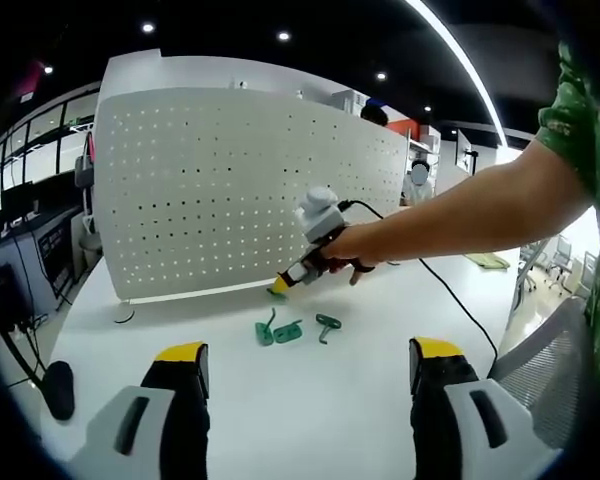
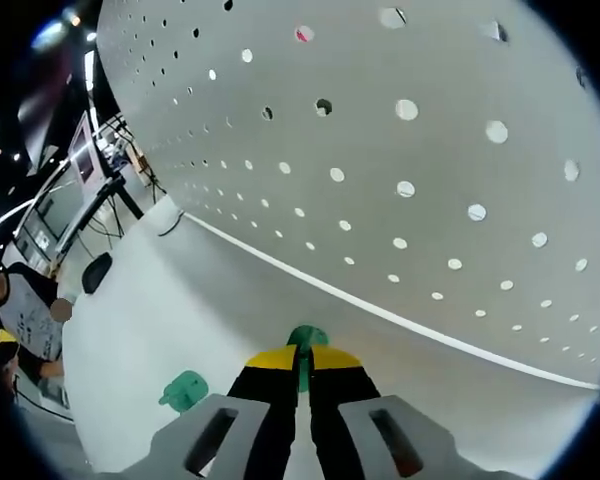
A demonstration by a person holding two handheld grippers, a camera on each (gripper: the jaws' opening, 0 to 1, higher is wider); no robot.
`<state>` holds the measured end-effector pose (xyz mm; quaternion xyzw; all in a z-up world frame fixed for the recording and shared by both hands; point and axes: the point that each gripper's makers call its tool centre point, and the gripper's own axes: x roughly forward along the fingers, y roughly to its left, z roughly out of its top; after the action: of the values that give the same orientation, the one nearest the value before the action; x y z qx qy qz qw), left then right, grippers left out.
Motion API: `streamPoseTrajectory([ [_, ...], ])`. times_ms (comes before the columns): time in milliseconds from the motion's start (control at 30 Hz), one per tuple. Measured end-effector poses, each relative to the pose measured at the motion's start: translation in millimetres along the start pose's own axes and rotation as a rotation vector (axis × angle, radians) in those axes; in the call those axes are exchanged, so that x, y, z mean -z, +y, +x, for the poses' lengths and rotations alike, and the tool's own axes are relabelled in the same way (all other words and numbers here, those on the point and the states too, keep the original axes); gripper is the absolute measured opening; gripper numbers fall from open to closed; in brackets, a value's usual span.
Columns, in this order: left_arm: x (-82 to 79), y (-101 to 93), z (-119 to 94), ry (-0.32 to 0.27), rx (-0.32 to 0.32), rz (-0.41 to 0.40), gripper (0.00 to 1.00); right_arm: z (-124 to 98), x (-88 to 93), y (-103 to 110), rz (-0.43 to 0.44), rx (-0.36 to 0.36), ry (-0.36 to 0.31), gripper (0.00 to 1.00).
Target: Insert the hook assembly into the mounting plate slot until the hook locks in place.
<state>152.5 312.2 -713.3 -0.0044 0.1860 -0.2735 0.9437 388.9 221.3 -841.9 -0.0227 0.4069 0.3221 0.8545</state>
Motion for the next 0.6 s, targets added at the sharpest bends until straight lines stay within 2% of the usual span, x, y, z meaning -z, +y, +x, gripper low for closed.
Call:
streamPoseTrajectory([
  [333,-2.2,-2.2,-0.5,-0.002,0.004,0.01,0.84,-13.0,-14.2,5.4,-0.037,0.01,-0.068,0.02],
  [600,-5.0,-5.5,-1.3,-0.005,0.01,0.021,0.84,-25.0,-20.2,8.2,-0.032,0.012,-0.108,0.02],
])
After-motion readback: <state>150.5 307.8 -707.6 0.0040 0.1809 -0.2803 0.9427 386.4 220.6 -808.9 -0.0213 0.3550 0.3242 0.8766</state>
